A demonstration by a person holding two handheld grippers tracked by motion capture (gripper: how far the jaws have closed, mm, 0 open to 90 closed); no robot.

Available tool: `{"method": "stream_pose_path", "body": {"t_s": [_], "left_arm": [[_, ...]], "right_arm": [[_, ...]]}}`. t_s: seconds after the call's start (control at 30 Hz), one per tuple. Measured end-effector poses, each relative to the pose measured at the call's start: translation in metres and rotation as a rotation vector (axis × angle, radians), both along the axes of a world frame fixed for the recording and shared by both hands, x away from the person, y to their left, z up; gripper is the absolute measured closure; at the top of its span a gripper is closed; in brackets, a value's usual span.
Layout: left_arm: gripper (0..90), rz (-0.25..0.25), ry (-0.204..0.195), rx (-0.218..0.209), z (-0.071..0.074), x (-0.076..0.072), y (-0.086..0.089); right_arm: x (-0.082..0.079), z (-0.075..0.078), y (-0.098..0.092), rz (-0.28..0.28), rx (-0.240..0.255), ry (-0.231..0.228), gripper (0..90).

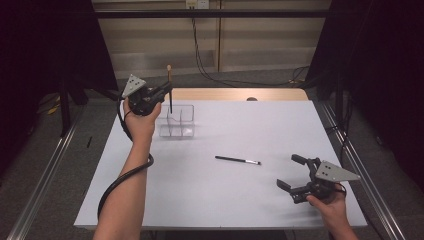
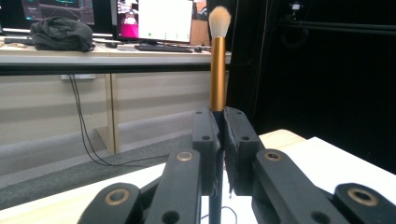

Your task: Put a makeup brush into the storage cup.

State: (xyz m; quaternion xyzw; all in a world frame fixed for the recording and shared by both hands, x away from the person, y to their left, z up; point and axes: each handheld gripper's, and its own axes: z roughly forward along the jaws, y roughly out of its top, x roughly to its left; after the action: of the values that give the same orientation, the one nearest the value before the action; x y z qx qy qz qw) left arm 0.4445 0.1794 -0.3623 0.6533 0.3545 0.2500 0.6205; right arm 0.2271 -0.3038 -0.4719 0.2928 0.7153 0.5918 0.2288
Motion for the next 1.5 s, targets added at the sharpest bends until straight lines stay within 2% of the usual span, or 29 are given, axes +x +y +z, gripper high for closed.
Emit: {"method": "stream_pose_path", "body": {"t_s": [0.7,1.1,1.5], "left_arm": [[83.9,0.063,0.005,0.011,-0.005,0.007,0.009],[83.9,0.075,0.005,0.033,-0.005,0.008,0.013],[83.9,0.086,0.010,0.035,-0.008,0.009,0.014]], "right_arm": [[0.000,0.000,0.000,0.002,-0.001,-0.001,0.0],[0.000,0.000,0.000,0.004,-0.003,-0.001,0.0],[0.000,0.000,0.000,0.003,-0.004,0.000,0.0]]}}
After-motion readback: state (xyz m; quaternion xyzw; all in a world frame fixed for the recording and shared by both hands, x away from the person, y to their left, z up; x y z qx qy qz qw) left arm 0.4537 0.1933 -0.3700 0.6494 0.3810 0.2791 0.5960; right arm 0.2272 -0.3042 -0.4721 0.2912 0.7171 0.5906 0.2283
